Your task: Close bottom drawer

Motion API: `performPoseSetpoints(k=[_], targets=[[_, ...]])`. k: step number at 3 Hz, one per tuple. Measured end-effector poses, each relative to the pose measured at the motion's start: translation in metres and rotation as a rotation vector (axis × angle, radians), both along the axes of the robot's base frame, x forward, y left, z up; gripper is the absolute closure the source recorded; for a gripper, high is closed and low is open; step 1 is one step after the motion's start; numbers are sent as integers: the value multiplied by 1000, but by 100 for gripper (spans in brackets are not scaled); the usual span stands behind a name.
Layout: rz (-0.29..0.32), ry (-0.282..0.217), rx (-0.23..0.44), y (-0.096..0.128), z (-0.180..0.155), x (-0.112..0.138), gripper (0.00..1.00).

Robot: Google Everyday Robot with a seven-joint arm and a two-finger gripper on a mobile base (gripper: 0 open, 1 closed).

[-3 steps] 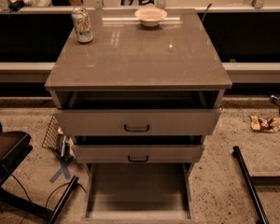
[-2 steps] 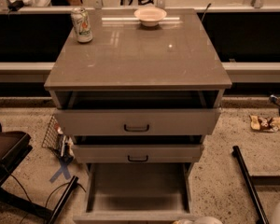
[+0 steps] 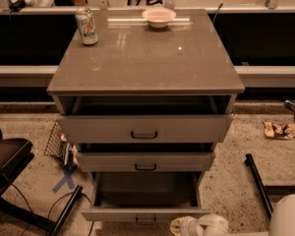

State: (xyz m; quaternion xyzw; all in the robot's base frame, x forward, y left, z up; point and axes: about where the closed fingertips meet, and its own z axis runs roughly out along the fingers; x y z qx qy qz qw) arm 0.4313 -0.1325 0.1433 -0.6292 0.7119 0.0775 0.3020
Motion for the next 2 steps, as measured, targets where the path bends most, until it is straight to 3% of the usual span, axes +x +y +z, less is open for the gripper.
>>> performPoseSetpoints(k=[1,2], targets=[[-10,19,15,10,-13,4,100],[6,-8,42,15,-31,37,100]])
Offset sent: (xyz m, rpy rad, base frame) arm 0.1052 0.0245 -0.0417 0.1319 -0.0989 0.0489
